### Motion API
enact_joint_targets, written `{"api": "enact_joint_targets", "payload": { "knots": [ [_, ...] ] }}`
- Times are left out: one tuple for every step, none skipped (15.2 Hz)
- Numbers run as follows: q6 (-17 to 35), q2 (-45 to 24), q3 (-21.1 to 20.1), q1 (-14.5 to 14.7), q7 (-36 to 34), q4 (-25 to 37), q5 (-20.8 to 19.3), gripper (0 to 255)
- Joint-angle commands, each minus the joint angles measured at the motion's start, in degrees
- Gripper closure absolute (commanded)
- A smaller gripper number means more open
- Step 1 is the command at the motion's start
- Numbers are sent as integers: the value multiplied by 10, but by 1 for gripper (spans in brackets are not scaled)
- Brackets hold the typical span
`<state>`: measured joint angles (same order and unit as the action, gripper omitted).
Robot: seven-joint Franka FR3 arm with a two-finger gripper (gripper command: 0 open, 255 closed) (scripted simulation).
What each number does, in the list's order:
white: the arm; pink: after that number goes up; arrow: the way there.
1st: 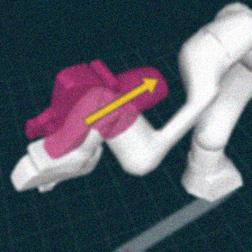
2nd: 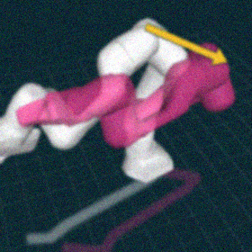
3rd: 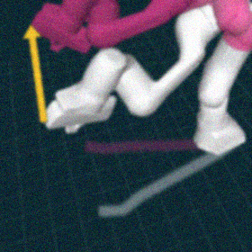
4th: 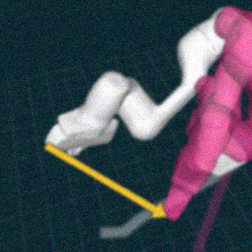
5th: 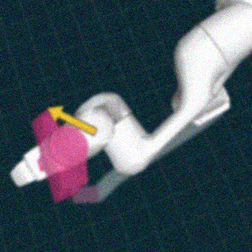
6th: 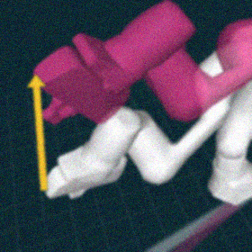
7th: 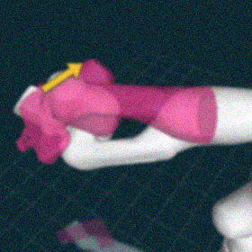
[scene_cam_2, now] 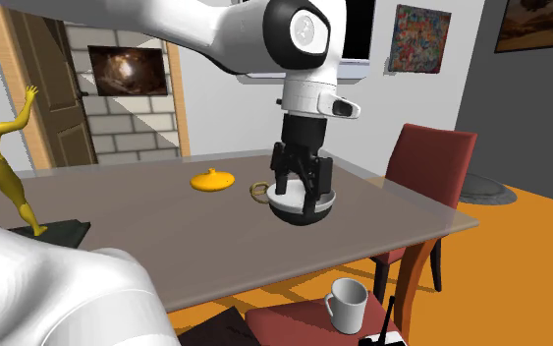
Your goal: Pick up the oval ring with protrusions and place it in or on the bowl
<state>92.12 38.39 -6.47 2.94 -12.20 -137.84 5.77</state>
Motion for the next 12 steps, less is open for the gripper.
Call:
{"api": "enact_joint_targets", "payload": {
  "knots": [
    [19, -22, -21, 8, -26, 7, 17, 0],
    [28, -34, -31, 12, -38, 12, 24, 0],
    [37, -47, -42, 15, -51, 18, 31, 0],
    [46, -60, -52, 19, -63, 25, 38, 0],
    [54, -74, -63, 22, -76, 33, 43, 0],
    [63, -89, -73, 24, -88, 41, 48, 0],
    [71, -103, -83, 27, -101, 50, 53, 0],
    [80, -119, -93, 30, -113, 59, 56, 0],
    [88, -134, -103, 32, -126, 69, 59, 0],
    [96, -151, -113, 34, -139, 80, 61, 0],
    [104, -167, -122, 36, -152, 91, 63, 0],
    [112, -184, -132, 38, -165, 103, 63, 0]
  ]
}}
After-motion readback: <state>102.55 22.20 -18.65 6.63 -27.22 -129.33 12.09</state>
